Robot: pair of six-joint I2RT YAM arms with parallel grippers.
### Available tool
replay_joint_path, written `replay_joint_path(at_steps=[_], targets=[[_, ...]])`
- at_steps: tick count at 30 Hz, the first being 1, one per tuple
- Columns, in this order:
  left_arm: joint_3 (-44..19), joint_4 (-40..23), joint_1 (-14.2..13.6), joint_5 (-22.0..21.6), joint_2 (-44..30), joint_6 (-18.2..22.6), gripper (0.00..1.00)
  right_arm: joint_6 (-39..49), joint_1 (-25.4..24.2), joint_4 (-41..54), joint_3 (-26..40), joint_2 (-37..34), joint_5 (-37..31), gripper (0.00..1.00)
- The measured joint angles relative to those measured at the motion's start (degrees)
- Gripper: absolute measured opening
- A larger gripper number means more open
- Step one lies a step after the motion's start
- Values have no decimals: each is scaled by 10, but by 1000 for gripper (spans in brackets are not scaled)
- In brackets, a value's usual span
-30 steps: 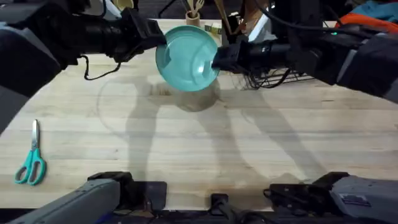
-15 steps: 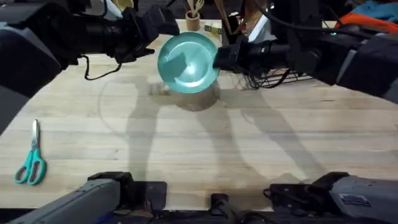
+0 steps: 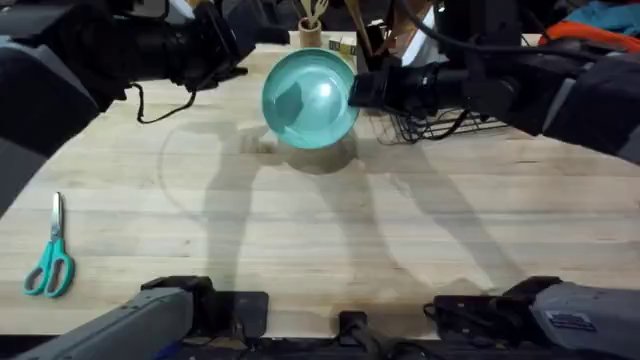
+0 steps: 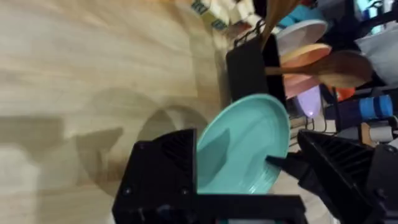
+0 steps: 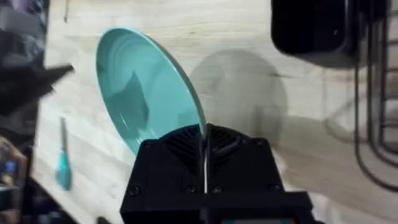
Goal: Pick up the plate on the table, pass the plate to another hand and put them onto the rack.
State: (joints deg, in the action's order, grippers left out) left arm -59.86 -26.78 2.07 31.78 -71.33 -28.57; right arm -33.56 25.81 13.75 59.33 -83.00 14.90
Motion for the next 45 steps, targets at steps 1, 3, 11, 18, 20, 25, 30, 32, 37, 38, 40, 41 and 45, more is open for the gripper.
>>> replay_joint_path(at_steps=[1,3,11,18,20,25,30,32,37,38,40,41,45], targets=[[0,10,0,0,2,0,995,17,-1,0,0,0,-3,30],[0,31,0,0,11,0,995,50,-4,1,0,3,-9,30],[0,60,33,0,85,10,995,162,-49,0,0,72,-36,30],[0,60,100,0,110,12,995,200,-116,0,0,133,-46,30],[0,60,111,0,110,12,995,222,-130,0,0,150,-47,30],[0,60,119,-1,110,12,995,317,-150,0,0,201,-47,30],[0,60,119,-1,110,12,993,426,-166,0,0,248,-46,30],[0,60,119,-3,110,12,993,468,-177,0,0,263,-46,30],[0,60,119,-5,110,12,993,565,-212,0,0,278,-47,30],[0,60,119,-5,110,12,993,581,-218,0,0,278,-47,30],[0,60,119,-6,110,12,993,622,-230,2,0,278,-47,30],[0,60,119,-7,110,12,993,644,-236,1,0,278,-47,30],[0,60,119,-9,110,12,993,736,-258,1,0,278,-47,30]])
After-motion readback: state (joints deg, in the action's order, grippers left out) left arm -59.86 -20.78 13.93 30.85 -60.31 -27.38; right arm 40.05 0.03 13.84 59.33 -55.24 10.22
